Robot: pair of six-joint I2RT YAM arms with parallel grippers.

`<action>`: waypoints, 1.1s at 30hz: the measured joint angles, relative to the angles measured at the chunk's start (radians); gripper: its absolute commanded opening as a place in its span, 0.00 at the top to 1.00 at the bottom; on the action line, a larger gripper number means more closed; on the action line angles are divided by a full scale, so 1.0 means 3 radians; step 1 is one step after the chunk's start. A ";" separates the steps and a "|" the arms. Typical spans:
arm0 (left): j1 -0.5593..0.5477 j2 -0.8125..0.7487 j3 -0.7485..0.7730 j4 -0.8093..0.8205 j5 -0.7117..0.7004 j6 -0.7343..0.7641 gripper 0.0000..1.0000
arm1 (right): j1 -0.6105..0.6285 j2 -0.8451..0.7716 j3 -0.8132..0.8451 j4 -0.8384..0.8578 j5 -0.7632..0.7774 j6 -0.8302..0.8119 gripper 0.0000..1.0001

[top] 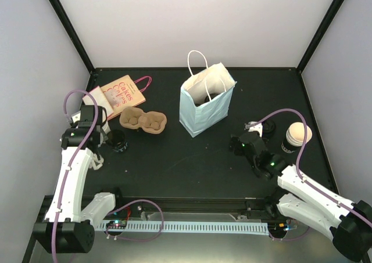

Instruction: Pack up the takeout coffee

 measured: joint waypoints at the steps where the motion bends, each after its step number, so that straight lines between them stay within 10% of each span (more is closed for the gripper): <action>1: 0.0001 0.0001 -0.0004 0.0000 0.0001 0.0000 0.64 | 0.0000 0.0004 0.0000 0.0000 -0.0001 0.0000 0.00; 9: 0.0020 0.0008 -0.0003 -0.0003 -0.0006 -0.0024 0.98 | 0.0000 0.0008 0.0000 0.0000 -0.0003 0.0000 0.00; 33: 0.0022 -0.0144 0.0913 -0.0518 0.0314 -0.0043 0.98 | 0.0000 0.0060 0.0000 0.0020 -0.0006 0.0000 0.00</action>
